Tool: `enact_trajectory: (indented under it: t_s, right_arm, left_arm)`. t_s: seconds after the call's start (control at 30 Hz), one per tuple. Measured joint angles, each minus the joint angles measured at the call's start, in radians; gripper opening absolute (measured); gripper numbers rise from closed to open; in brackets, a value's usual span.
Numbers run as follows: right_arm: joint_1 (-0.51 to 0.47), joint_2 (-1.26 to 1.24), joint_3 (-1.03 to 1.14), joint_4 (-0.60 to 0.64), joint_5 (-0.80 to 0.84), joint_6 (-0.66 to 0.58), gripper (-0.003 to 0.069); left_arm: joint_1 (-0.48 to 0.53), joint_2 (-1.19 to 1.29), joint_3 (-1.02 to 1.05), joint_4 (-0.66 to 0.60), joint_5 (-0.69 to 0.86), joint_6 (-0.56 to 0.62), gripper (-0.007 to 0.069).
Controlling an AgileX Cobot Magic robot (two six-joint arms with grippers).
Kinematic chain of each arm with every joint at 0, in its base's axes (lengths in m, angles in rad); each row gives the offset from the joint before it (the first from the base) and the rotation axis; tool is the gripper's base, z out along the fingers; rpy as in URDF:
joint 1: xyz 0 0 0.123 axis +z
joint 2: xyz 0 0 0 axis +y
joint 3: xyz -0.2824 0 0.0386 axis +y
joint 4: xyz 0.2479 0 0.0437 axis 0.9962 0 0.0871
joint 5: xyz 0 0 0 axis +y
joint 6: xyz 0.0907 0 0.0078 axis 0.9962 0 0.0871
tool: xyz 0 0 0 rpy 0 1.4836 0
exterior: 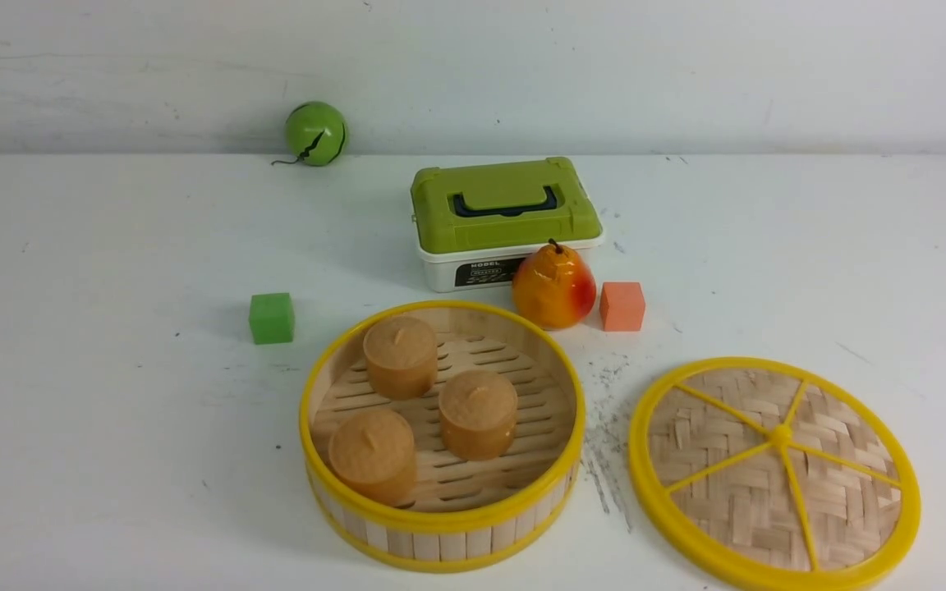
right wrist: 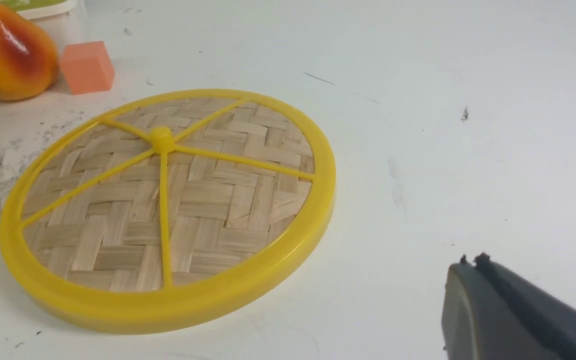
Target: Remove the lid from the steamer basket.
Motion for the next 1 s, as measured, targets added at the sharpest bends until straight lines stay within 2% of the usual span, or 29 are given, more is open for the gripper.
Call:
enact_trajectory:
  t_s: [1.0]
  right_arm:
    - [0.000,0.000,0.000,0.000,0.002,0.000,-0.0004]
  left_arm:
    - [0.000,0.000,0.000,0.000,0.000,0.000,0.0239]
